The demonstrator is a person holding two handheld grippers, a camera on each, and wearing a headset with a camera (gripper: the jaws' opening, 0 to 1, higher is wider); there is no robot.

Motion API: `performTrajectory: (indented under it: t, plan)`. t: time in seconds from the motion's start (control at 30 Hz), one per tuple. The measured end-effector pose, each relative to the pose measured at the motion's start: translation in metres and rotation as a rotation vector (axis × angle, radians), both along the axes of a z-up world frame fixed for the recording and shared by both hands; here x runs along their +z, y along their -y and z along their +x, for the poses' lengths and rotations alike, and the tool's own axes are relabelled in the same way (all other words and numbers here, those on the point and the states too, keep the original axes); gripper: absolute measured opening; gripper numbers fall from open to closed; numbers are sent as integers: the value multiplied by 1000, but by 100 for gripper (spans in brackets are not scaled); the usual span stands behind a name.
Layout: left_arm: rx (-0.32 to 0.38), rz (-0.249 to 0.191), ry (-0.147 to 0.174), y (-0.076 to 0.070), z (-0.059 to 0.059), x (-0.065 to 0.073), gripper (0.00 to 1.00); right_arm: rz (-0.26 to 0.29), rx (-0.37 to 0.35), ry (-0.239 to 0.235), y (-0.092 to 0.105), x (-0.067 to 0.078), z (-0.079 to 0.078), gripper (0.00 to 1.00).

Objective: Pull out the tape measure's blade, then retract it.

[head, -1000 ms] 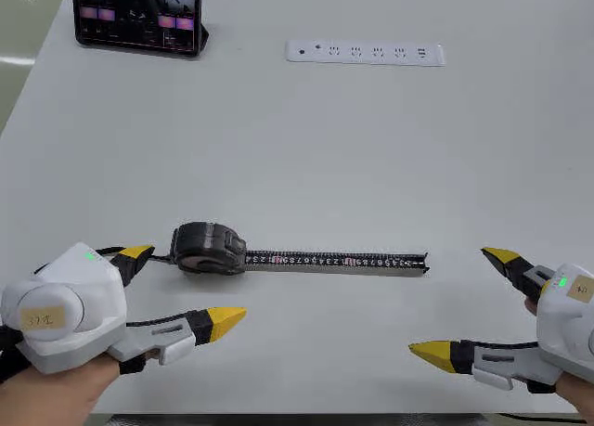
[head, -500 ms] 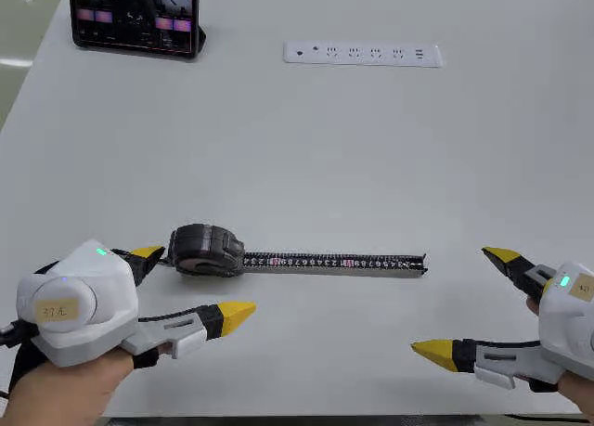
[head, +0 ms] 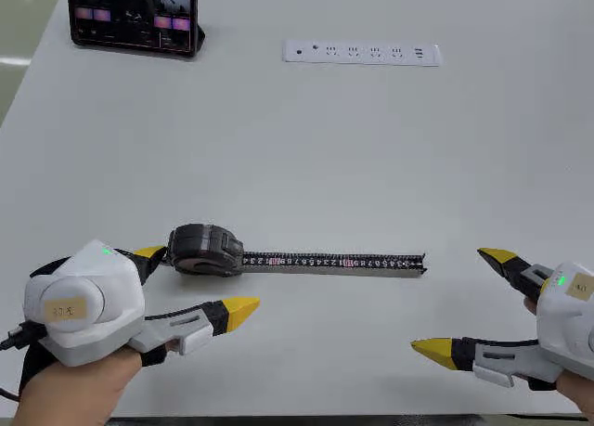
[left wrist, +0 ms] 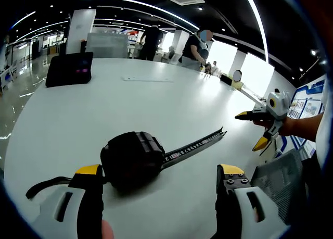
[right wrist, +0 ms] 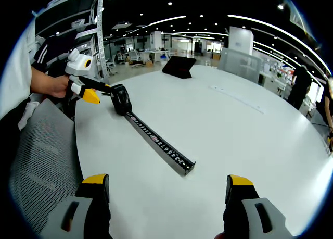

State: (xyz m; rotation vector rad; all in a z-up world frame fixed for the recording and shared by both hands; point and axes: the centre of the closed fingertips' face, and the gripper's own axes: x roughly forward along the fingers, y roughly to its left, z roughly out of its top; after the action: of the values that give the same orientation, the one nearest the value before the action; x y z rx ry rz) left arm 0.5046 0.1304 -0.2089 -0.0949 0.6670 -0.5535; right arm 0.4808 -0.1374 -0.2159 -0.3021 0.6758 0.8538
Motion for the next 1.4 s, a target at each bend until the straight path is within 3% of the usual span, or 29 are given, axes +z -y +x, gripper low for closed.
performTrajectory:
  t: [0.2, 0.83, 1.4]
  plan:
    - [45, -20, -3, 1, 4, 0, 87, 1, 10, 0, 0, 1, 3, 89]
    - [141, 12, 7, -2, 18, -6, 83, 6, 26, 5, -2, 3, 7, 81]
    - [251, 29, 12, -6, 26, -9, 76, -31, 77, 1, 2, 2, 19, 75]
